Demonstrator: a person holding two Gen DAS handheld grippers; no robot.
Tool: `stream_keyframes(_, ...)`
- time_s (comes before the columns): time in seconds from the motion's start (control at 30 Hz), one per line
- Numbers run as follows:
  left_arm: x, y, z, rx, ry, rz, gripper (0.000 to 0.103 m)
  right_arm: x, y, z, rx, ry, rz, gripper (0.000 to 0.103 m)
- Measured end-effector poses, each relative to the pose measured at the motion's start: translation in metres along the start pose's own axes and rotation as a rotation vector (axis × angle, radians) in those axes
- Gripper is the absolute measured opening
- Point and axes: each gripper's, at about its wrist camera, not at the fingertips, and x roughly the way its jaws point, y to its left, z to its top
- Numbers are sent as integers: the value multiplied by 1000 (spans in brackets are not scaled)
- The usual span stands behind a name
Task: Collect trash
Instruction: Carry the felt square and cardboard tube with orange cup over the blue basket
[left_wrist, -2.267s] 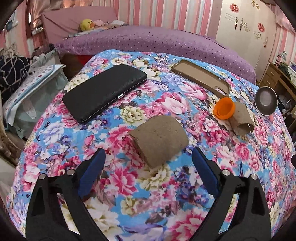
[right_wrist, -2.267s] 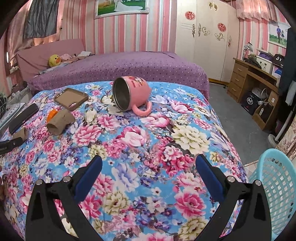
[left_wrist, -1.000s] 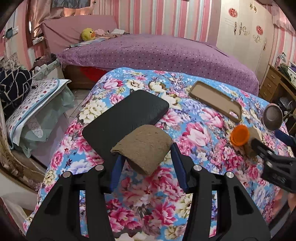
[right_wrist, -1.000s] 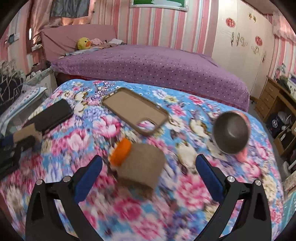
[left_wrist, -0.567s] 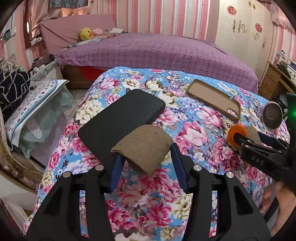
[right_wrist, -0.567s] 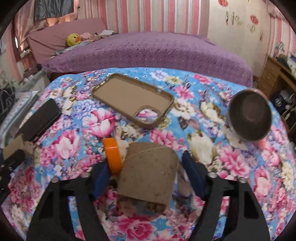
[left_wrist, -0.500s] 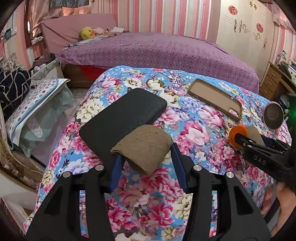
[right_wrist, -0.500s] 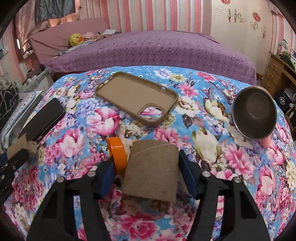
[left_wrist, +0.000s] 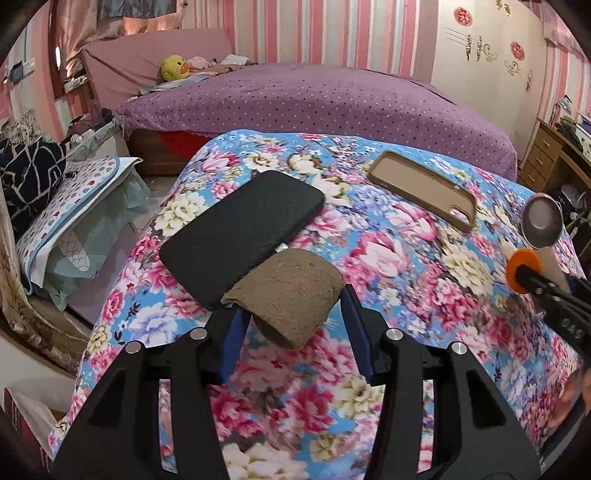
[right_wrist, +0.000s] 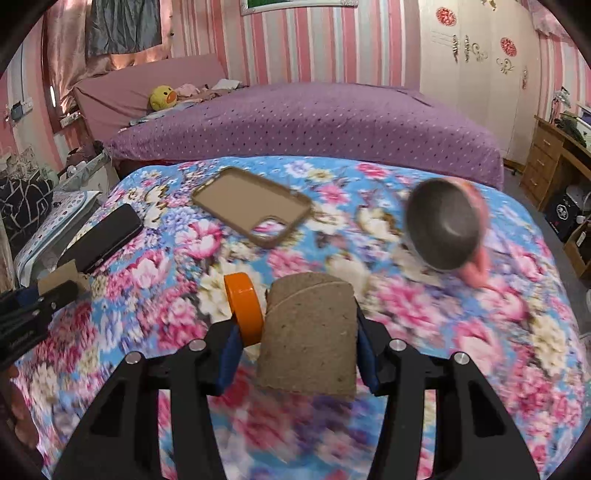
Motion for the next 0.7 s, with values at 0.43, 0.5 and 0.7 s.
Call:
stream_keyframes(0.43,-27,-37,-18,14,-24,-29,48,-60,-69,-31,5,-49,-98,52)
stream_keyframes(0.5,-35,-44,-21,24,-40,-38,48,-68,-75,-35,7,-57,-104,52)
stream_keyframes(0.7,-49,-66,-29,23,-58,-73,48,-91,-93,-53,15,-90,-122,52)
